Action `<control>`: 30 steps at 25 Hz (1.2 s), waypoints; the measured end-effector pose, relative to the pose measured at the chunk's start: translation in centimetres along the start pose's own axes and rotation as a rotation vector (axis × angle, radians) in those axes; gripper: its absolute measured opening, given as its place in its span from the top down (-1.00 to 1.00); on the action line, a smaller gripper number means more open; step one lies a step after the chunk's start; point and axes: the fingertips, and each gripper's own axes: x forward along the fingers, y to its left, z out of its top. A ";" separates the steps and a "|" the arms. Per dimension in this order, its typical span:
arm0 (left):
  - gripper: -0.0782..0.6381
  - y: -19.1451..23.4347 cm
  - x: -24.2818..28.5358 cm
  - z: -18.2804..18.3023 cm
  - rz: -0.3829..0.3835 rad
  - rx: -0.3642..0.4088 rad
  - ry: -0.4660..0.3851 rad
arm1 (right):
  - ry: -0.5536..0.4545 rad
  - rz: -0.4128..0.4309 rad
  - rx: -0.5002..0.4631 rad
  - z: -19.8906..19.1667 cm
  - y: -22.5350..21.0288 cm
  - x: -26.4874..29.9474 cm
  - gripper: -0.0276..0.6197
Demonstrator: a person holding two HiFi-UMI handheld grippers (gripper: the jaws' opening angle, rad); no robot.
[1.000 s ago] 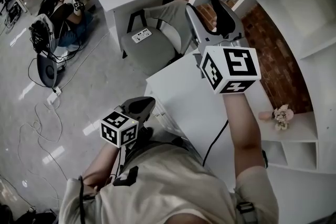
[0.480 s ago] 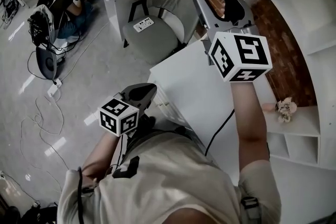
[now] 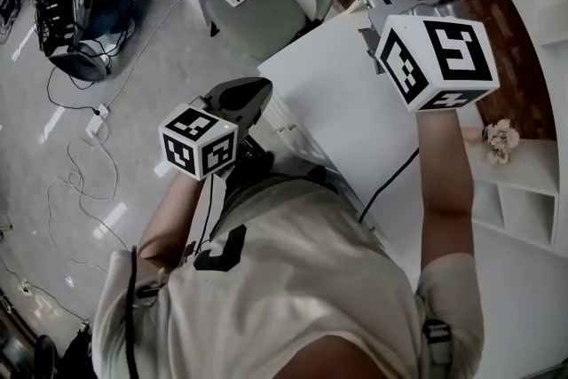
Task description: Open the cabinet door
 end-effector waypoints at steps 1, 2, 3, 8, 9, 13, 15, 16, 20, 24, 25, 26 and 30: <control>0.72 0.0 0.0 0.0 -0.002 0.007 -0.002 | 0.004 -0.003 -0.002 -0.2 0.1 -0.5 0.20; 0.72 0.0 0.1 0.1 -0.004 0.012 -0.002 | 0.010 -0.006 0.000 -0.5 0.0 -0.9 0.25; 0.72 0.0 0.2 0.1 -0.008 0.015 0.000 | 0.019 -0.011 0.003 -0.8 -0.1 -1.3 0.34; 0.72 -0.6 1.1 -0.4 -0.057 0.032 0.029 | 0.081 -0.050 0.041 -2.6 -0.7 -3.2 0.74; 0.72 -0.9 1.4 -0.7 -0.069 0.034 0.036 | 0.092 -0.055 0.051 -3.0 -0.7 -3.7 0.78; 0.72 -2.3 3.2 -1.2 -0.132 0.041 0.065 | 0.150 -0.089 0.078 -4.6 -1.5 -6.2 0.82; 0.72 -2.9 4.2 -1.3 -0.164 0.046 0.081 | 0.180 -0.110 0.096 -5.4 -2.1 -7.6 0.83; 0.72 -3.2 4.7 -1.3 -0.174 0.049 0.085 | 0.190 -0.117 0.110 -5.8 -2.4 -8.2 0.83; 0.73 -4.9 5.8 -0.8 -0.204 0.089 0.091 | 0.204 -0.146 0.187 -7.0 -2.9 -11.4 0.83; 0.74 -6.9 6.4 -0.2 -0.210 0.143 0.084 | 0.181 -0.177 0.383 -8.5 -2.9 -16.3 0.83; 0.74 -7.3 6.6 -0.3 -0.208 0.153 0.088 | 0.167 -0.182 0.437 -8.8 -2.9 -17.5 0.83; 0.74 -7.7 6.7 -0.6 -0.206 0.162 0.097 | 0.156 -0.190 0.477 -9.1 -3.0 -18.5 0.83; 0.74 -9.6 6.9 -1.7 -0.200 0.198 0.142 | 0.157 -0.228 0.532 -10.2 -3.0 -22.2 0.83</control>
